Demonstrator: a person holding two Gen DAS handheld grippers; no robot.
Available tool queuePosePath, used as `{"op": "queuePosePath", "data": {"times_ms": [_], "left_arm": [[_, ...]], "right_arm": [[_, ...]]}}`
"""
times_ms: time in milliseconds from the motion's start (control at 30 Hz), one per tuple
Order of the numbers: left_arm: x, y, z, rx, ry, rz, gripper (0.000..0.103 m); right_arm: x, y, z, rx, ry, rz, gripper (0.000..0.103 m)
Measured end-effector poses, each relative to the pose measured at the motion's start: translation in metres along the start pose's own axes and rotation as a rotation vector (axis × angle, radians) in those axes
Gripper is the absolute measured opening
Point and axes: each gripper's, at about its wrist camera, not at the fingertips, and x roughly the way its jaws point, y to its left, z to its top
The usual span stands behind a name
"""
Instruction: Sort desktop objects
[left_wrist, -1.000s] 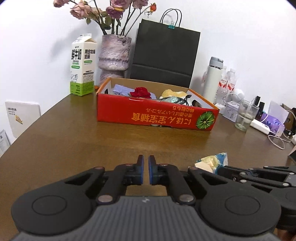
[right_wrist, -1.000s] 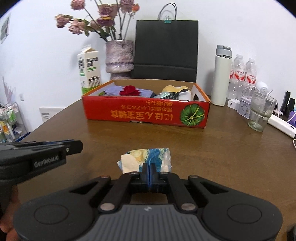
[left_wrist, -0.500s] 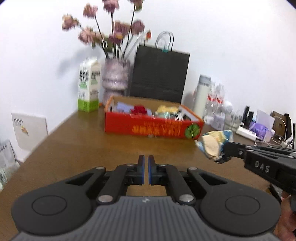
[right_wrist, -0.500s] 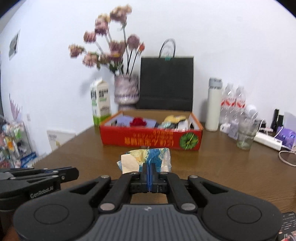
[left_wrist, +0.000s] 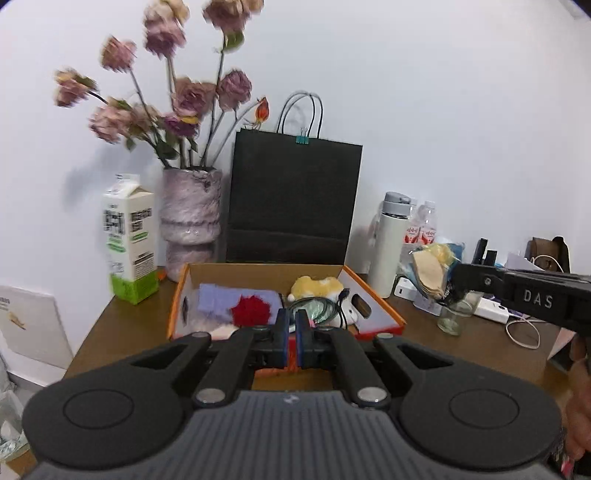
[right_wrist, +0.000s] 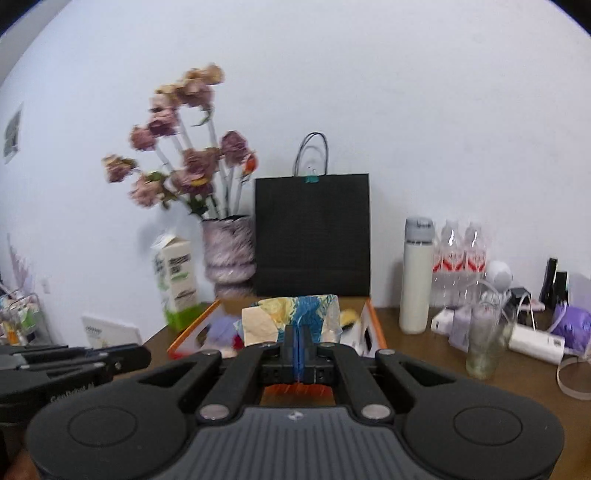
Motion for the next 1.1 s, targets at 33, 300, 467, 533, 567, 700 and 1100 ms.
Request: {"op": "queuePosePath", "data": {"times_ms": [33,300,467,533,567,700,1100], "left_arm": [[0.014,0.005,0.010,-0.015,0.037,-0.030,0.005],[0.137,0.033,0.059,-0.115,0.296,-0.037,0.005],[0.209,0.049,0.045,-0.155,0.452,0.077,0.005],[0.226,0.049,0.035,-0.133,0.508,0.122,0.005],[0.232,0.048,0.030,-0.118,0.532,0.131,0.005],[0.245,0.047,0.016,-0.098,0.605,0.117,0.011],[0.179,0.043,0.052,-0.119,0.519,0.150,0.103]], "right_arm": [[0.016,-0.004,0.012,-0.003,0.012,0.002,0.000],[0.153,-0.038,0.067,0.007,0.265,-0.010,0.000],[0.245,-0.059,0.048,0.060,0.529,0.004,0.000],[0.272,-0.063,0.034,0.039,0.614,-0.032,0.000],[0.280,-0.064,0.027,0.037,0.647,-0.038,0.001],[0.308,-0.060,-0.003,-0.014,0.777,-0.044,0.005],[0.266,-0.055,0.045,0.055,0.709,-0.069,0.082]]}}
